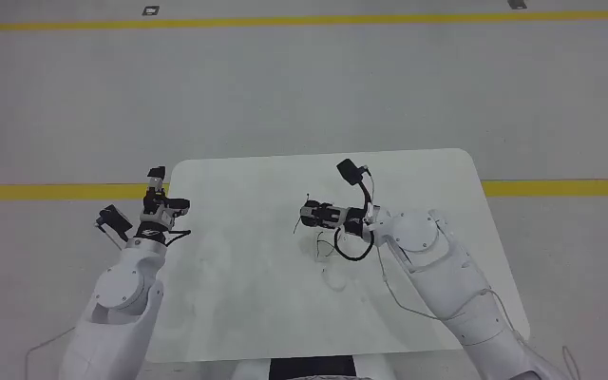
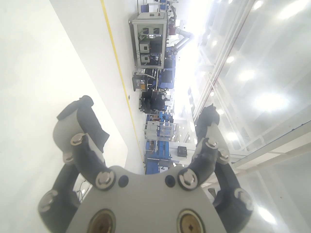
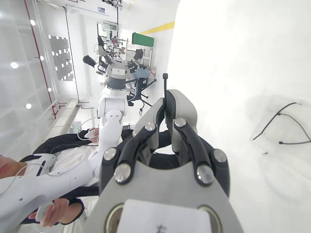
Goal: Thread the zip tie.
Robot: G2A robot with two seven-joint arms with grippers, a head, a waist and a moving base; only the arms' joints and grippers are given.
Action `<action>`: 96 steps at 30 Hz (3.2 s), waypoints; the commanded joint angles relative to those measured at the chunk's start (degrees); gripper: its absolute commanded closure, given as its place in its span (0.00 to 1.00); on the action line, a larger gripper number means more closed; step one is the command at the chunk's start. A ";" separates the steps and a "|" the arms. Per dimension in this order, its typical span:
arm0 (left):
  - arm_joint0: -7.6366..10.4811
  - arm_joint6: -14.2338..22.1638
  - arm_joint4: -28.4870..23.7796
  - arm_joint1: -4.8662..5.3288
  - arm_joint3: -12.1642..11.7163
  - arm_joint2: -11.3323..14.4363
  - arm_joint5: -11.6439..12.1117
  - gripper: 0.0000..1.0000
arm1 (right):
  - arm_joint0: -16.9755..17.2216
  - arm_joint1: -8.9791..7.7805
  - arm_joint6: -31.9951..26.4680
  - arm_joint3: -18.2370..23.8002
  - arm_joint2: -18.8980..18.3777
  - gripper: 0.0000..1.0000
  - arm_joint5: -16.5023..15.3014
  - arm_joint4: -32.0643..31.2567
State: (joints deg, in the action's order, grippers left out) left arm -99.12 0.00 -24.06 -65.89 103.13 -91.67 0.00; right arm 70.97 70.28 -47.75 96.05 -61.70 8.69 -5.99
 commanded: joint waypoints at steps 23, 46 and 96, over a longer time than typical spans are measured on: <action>2.67 29.04 -4.45 1.03 -0.53 -0.09 2.87 0.00 | -1.03 1.35 4.49 -9.08 1.70 1.00 -28.17 15.81; 0.16 30.41 4.87 1.54 1.12 3.05 2.02 0.00 | -2.05 1.38 9.18 -6.13 4.88 1.00 -13.39 0.98; 5.03 -22.27 90.68 7.42 -7.43 21.93 19.48 0.00 | -7.10 4.07 12.97 -8.12 6.80 1.00 5.77 14.54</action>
State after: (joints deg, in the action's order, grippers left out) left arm -94.10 -22.26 66.61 -58.47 95.70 -69.75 19.48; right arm 63.87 74.35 -34.78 87.92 -54.89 14.45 8.54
